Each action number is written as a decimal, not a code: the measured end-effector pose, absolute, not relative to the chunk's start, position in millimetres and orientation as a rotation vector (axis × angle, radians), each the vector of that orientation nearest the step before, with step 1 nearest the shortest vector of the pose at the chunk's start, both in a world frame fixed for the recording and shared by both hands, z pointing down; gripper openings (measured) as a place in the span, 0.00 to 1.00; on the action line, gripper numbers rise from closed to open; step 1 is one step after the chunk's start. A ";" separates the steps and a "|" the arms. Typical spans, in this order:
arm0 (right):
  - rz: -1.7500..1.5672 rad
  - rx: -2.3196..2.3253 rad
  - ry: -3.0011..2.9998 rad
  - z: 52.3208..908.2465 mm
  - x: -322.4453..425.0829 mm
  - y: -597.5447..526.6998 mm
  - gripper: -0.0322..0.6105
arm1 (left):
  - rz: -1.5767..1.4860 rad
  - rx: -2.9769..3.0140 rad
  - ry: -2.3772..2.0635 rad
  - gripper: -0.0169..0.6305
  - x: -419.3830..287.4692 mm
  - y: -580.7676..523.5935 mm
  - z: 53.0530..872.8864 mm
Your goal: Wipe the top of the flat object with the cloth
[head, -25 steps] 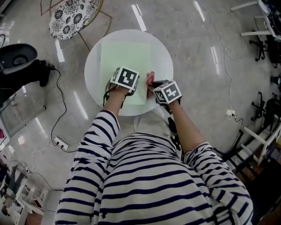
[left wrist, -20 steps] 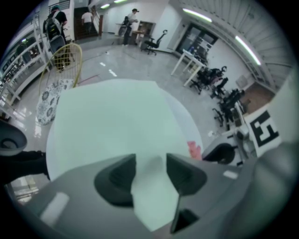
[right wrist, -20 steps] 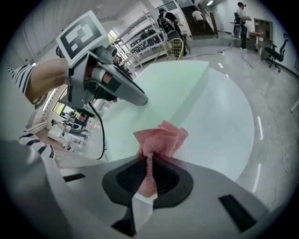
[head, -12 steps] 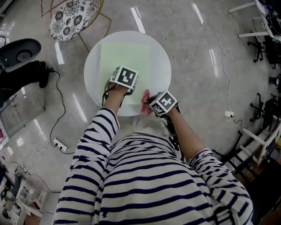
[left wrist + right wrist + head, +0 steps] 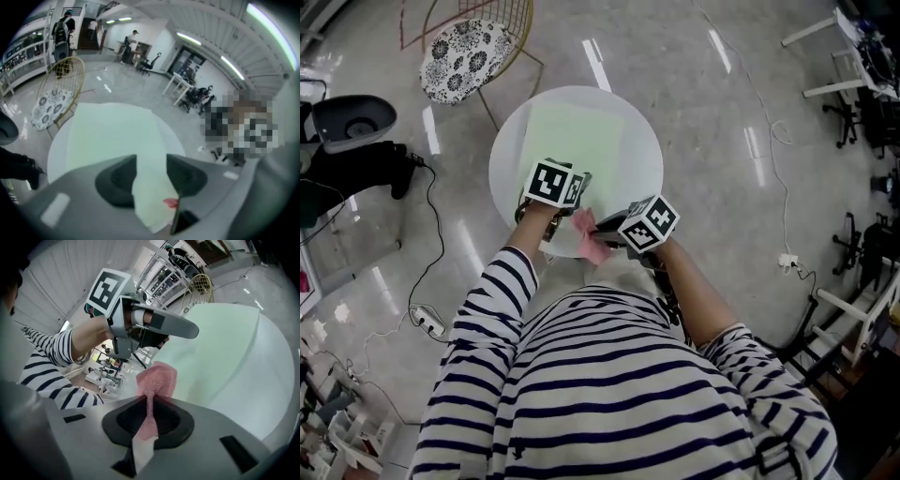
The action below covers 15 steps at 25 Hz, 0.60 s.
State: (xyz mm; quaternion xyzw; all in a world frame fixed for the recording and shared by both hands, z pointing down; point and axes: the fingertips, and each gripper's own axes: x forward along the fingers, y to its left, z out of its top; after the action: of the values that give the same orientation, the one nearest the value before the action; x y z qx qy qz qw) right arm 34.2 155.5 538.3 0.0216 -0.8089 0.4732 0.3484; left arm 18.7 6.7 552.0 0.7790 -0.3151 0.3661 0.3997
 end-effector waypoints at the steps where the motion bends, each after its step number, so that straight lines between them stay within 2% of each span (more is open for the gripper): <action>1: 1.229 0.065 -2.126 530.9 30.4 151.2 0.11 | 0.903 1.986 -0.799 0.34 17.1 6.2 543.7; 10: 1.058 0.323 -2.313 490.7 16.9 113.3 0.11 | 0.675 2.185 -0.870 0.31 -17.5 25.7 465.2; 15: 0.926 0.414 -2.433 460.6 11.0 104.7 0.11 | 0.440 2.375 -0.953 0.22 -32.8 43.6 410.1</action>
State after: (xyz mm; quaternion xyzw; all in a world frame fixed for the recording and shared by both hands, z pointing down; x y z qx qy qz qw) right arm 11.0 104.7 460.6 0.1520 -0.8936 0.3403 0.2501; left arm -32.8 43.6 410.1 0.8808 -0.3537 0.1633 0.2692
